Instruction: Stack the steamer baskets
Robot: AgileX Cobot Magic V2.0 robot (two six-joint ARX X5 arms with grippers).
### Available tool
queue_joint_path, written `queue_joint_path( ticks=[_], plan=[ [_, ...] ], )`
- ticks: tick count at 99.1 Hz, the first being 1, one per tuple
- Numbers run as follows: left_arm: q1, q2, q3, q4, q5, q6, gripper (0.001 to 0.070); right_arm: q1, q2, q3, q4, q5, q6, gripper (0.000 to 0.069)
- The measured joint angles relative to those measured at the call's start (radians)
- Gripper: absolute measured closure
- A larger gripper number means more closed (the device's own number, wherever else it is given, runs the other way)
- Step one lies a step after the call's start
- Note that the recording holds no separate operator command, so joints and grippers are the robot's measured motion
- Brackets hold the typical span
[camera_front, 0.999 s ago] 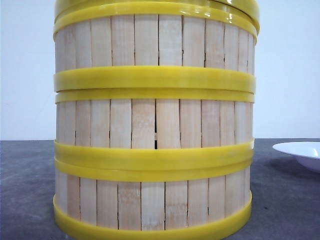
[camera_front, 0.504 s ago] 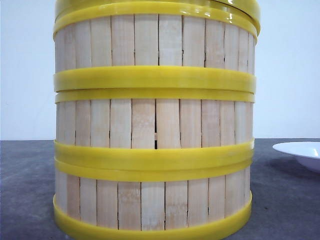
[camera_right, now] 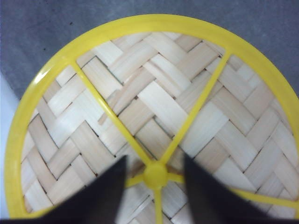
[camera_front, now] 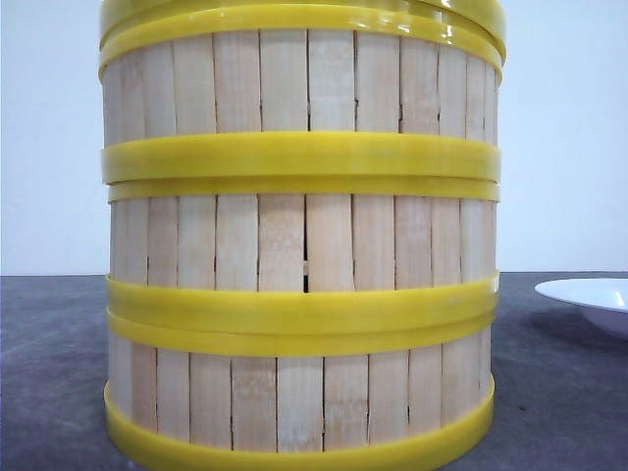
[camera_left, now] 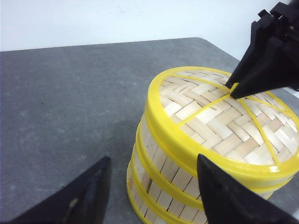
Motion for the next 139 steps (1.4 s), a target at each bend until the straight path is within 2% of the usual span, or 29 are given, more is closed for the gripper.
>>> queue_joint_path(
  ticks=[6,13,39,47,66,92,113,123,139],
  plan=[
    [0.0,0.0,0.0,0.0,0.0,0.0,0.0363,0.0,0.0,0.0,0.0,0.0,0.0,0.0326],
    [0.0,0.0,0.0,0.0,0.0,0.0,0.0363,0.0,0.0,0.0,0.0,0.0,0.0,0.0292],
    [0.0,0.0,0.0,0.0,0.0,0.0,0.0363,0.0,0.0,0.06,-0.031,0.003,-0.001,0.0276],
    [0.0,0.0,0.0,0.0,0.0,0.0,0.0363,0.0,-0.012,0.105,-0.03,0.033,-0.001,0.0276],
    [0.0,0.0,0.0,0.0,0.0,0.0,0.0363,0.0,-0.128,0.199,-0.008,0.167,-0.001,0.0276],
    [0.0,0.0,0.0,0.015,0.0,0.0,0.0363,0.0,-0.356,0.196,0.026,0.414,-0.001,0.0276],
    [0.0,0.0,0.0,0.026,0.0,0.0,0.0363,0.0,-0.562,0.022,0.043,0.479,0.014,0.0276],
    [0.0,0.0,0.0,0.031,0.0,0.0,0.0363,0.001,-0.678,-0.14,0.083,0.525,0.053,0.0276],
    [0.0,0.0,0.0,0.031,0.0,0.0,0.0363,0.001,-0.871,-0.449,0.203,0.544,0.14,0.0276]
  ],
)
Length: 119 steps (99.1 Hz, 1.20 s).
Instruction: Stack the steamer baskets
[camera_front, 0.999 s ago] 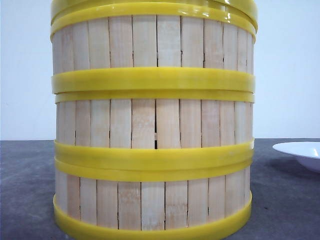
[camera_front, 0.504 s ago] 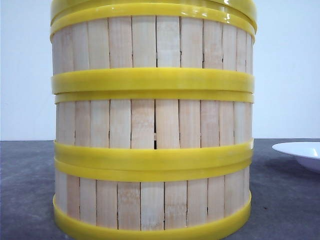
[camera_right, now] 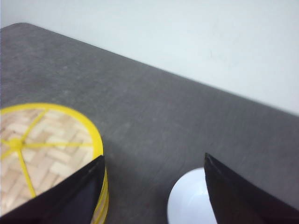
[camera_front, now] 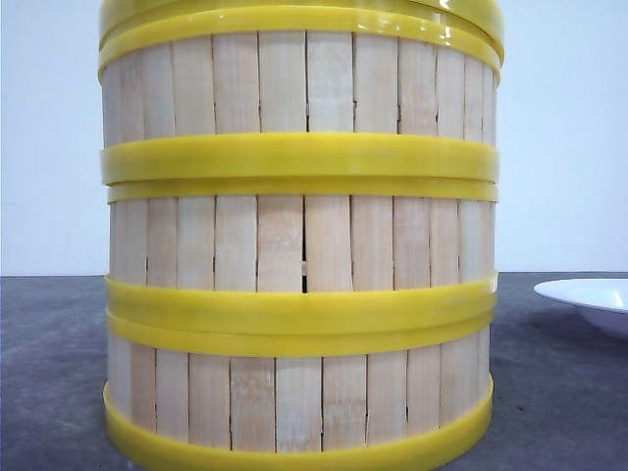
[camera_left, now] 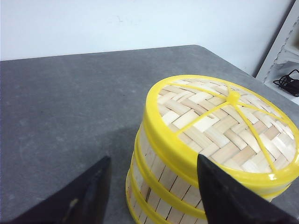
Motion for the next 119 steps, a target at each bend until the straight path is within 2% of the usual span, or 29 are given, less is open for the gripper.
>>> queue_joint_path(
  ticks=[16,37,41,45,49,52,56,61,69,119],
  plan=[
    [0.0,0.0,0.0,0.0,0.0,0.0,0.0363,0.0,-0.104,-0.196,0.031,0.0,0.066,0.0276],
    [0.0,0.0,0.0,0.0,0.0,0.0,0.0363,0.0,-0.108,-0.211,0.053,0.001,0.092,0.0284],
    [0.0,0.0,0.0,0.0,0.0,0.0,0.0365,0.0,-0.109,-0.211,0.053,0.001,0.097,0.0326],
    [0.0,0.0,0.0,0.0,0.0,0.002,0.0393,0.0,-0.109,-0.211,0.053,0.001,0.1,0.0414],
    [0.0,0.0,0.0,0.0,0.0,0.003,0.0471,0.0,-0.109,-0.211,0.053,0.001,0.099,0.053],
    [0.0,0.0,0.0,0.0,0.0,0.003,0.0552,0.0,-0.109,-0.211,0.053,0.001,0.099,0.0588],
    [0.0,0.0,0.0,-0.001,0.0,0.003,0.0616,0.0,-0.109,-0.211,0.053,0.001,0.099,0.0629],
    [0.0,0.0,0.0,0.0,0.0,0.003,0.0657,0.0,-0.109,-0.211,0.053,0.001,0.099,0.0658],
    [0.0,0.0,0.0,-0.001,0.0,0.003,0.0676,0.0,-0.109,-0.211,0.053,0.001,0.1,0.0674],
    [0.0,0.0,0.0,-0.005,0.0,0.003,0.0676,0.0,-0.109,-0.211,0.053,0.001,0.1,0.0681]
  ],
)
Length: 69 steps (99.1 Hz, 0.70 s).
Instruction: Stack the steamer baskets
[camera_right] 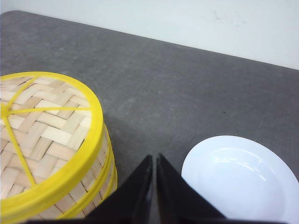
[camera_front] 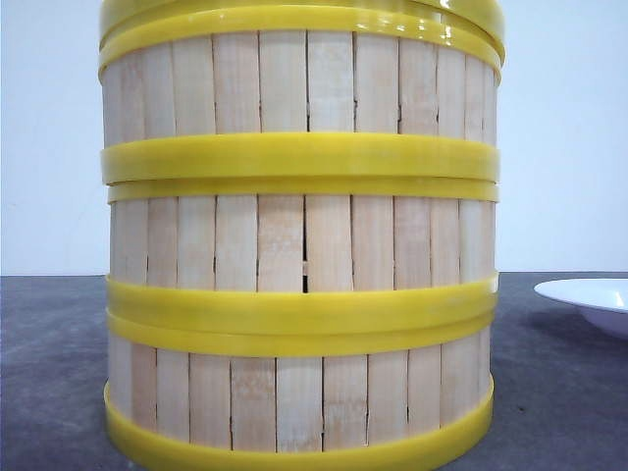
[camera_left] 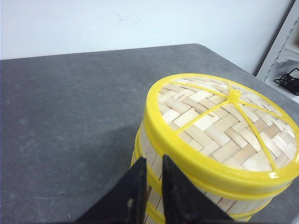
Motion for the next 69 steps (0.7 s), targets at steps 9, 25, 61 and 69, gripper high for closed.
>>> queue_joint_path(
  ticks=[9,25,61,69],
  plan=[
    [0.0,0.0,0.0,0.0,0.0,0.0,0.0676,0.0,0.0,0.0,0.0,0.0,0.0,0.0681],
    [0.0,0.0,0.0,-0.003,0.0,0.011,0.0676,0.0,0.0,0.0,0.0,0.0,0.0,0.0681],
    [0.101,0.0,-0.021,0.122,-0.126,0.112,0.0676,0.0,0.0,0.0,0.0,0.0,0.0,0.0681],
    [0.167,0.0,-0.065,0.14,-0.127,0.111,0.0676,0.0,0.0,0.0,0.0,0.0,0.0,0.0681]
  ],
)
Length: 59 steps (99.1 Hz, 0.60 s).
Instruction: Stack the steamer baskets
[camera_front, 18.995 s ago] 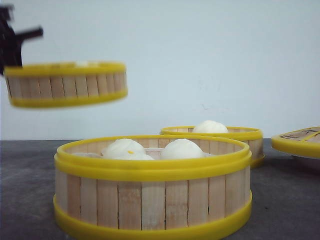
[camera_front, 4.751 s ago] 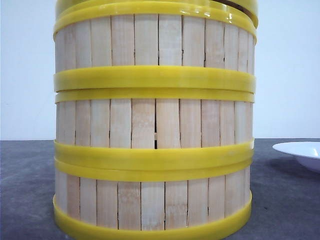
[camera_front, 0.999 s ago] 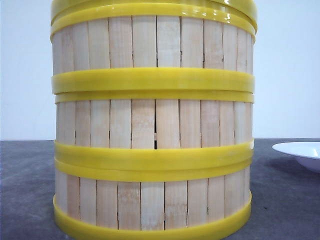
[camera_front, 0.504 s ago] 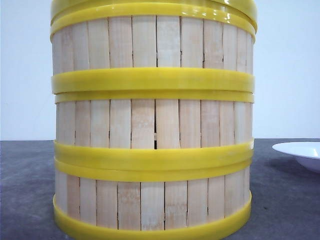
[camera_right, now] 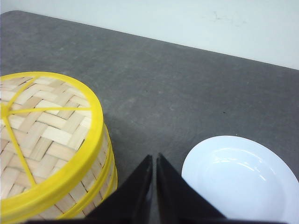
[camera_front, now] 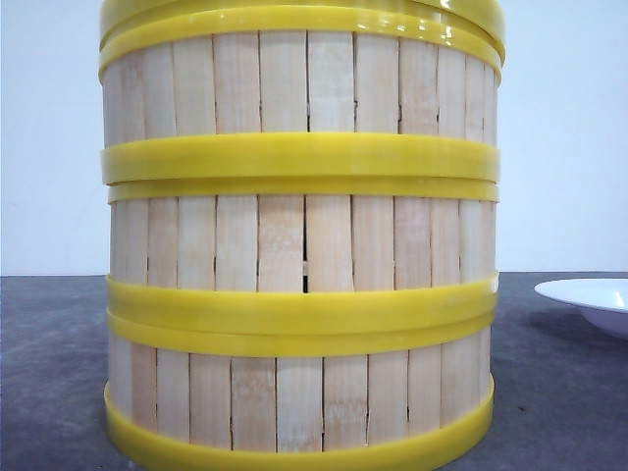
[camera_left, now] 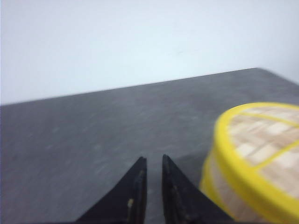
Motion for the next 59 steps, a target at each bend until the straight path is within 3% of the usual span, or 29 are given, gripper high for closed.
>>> queue_joint_path(
  ticks=[27,42,59],
  plan=[
    [0.198,-0.08,-0.298,0.198,-0.005,-0.046,0.0676,0.0,0.0,0.0,0.0,0.0,0.0,0.0681],
    [0.235,-0.182,-0.484,0.324,-0.05,-0.054,0.0676,0.0,0.0,0.0,0.0,0.0,0.0,0.0681],
    [0.25,-0.283,-0.6,0.328,-0.131,-0.056,0.0676,0.0,0.0,0.0,0.0,0.0,0.0,0.0681]
  ],
)
